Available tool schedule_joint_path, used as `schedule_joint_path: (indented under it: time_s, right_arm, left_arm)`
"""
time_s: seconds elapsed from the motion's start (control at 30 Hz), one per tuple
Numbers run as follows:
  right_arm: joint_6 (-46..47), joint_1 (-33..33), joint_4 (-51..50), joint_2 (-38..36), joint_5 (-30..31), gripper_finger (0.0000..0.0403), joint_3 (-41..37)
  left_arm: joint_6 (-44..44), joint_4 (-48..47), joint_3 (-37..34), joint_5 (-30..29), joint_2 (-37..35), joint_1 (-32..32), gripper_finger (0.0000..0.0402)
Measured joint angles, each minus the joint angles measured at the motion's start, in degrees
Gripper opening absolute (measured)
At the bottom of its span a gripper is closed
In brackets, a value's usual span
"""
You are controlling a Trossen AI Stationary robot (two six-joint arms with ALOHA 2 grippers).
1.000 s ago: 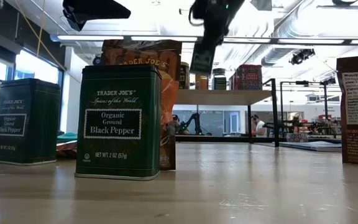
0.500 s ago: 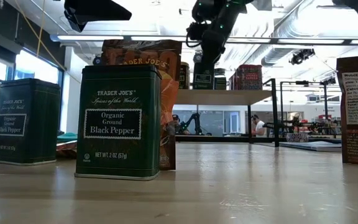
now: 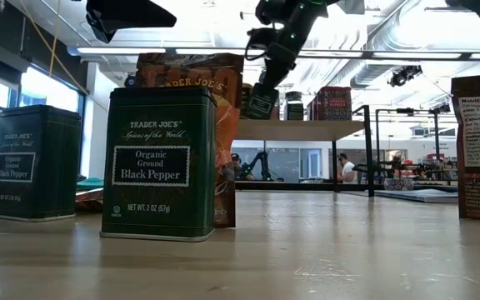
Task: Shelf spices
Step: Put the black seasoning can on the shelf
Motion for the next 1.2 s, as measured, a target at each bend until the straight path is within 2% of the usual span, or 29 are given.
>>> schedule_joint_path:
  time_s: [0.17, 0.4, 1.03, 1.2]
  right_arm:
    - [-1.74, 0.33, -0.54, 0.00, 2.76, 0.0161, 0.00]
    - [-2.35, 2.22, -1.80, -0.02, 10.45, 0.0161, 0.00]
    - [-2.67, 2.67, -2.11, -0.13, 10.50, 0.0162, -0.02]
    - [-2.57, 2.67, -2.30, -0.13, 11.88, 0.0192, -0.02]
  left_arm:
    - [0.00, -0.01, 0.00, 0.01, 0.00, -0.02, 0.0215]
    - [0.00, -0.01, 0.00, 0.01, 0.00, -0.02, 0.0215]
    - [-0.15, -0.01, 0.00, 0.01, 0.00, -0.04, 0.0215]
    - [-0.27, -0.01, 0.00, 0.01, 0.00, -0.04, 0.0215]
